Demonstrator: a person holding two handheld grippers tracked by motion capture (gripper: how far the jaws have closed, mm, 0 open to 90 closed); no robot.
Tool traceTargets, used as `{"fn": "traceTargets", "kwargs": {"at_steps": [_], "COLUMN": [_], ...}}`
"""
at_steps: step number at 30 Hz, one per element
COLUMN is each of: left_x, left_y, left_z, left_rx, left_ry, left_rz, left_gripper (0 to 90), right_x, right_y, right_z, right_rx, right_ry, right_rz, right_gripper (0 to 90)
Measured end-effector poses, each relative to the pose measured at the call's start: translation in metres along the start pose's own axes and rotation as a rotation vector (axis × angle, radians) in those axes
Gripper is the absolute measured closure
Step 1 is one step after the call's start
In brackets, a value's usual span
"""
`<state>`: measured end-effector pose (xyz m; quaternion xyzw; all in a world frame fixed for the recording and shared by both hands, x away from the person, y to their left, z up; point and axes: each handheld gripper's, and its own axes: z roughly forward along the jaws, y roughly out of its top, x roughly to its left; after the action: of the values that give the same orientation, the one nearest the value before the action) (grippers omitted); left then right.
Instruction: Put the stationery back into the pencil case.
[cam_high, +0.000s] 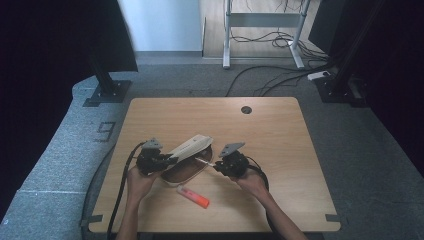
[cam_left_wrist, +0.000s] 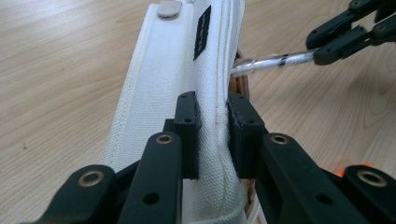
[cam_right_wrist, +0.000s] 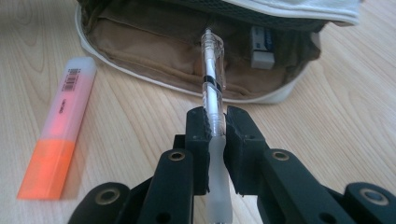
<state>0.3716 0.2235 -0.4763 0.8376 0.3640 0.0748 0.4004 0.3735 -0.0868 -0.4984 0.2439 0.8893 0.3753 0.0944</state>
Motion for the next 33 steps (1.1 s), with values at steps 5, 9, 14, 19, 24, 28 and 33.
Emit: {"fn": "traceTargets", "kwargs": {"at_steps": [5, 9, 14, 19, 24, 28, 33], "left_x": [0.000, -0.001, -0.001, -0.002, -0.002, -0.002, -0.002], "left_y": [0.000, 0.000, 0.001, 0.001, 0.001, 0.001, 0.002], "left_z": [0.000, 0.000, 0.001, 0.001, 0.000, 0.000, 0.001], "left_rx": [-0.002, 0.002, 0.003, 0.004, 0.005, 0.006, 0.004], "left_ry": [-0.001, -0.001, 0.000, -0.002, -0.003, -0.005, -0.009], "left_rz": [0.001, 0.004, 0.005, 0.005, 0.005, 0.005, 0.006], "left_gripper": [75.9, 75.9, 75.9, 75.9, 75.9, 75.9, 75.9], "right_x": [0.002, 0.006, 0.011, 0.016, 0.020, 0.024, 0.023], "right_y": [0.006, 0.012, 0.020, 0.028, 0.038, 0.044, 0.048], "right_z": [0.013, 0.021, 0.031, 0.040, 0.049, 0.056, 0.065], "right_rx": [0.010, 0.015, 0.020, 0.023, 0.021, 0.021, 0.029], "right_ry": [0.007, 0.011, 0.026, 0.031, 0.046, 0.063, 0.067], "right_rz": [-0.018, -0.035, -0.063, -0.091, -0.116, -0.132, -0.145], "right_gripper": [78.0, 78.0, 78.0, 78.0, 78.0, 78.0, 77.9]}}
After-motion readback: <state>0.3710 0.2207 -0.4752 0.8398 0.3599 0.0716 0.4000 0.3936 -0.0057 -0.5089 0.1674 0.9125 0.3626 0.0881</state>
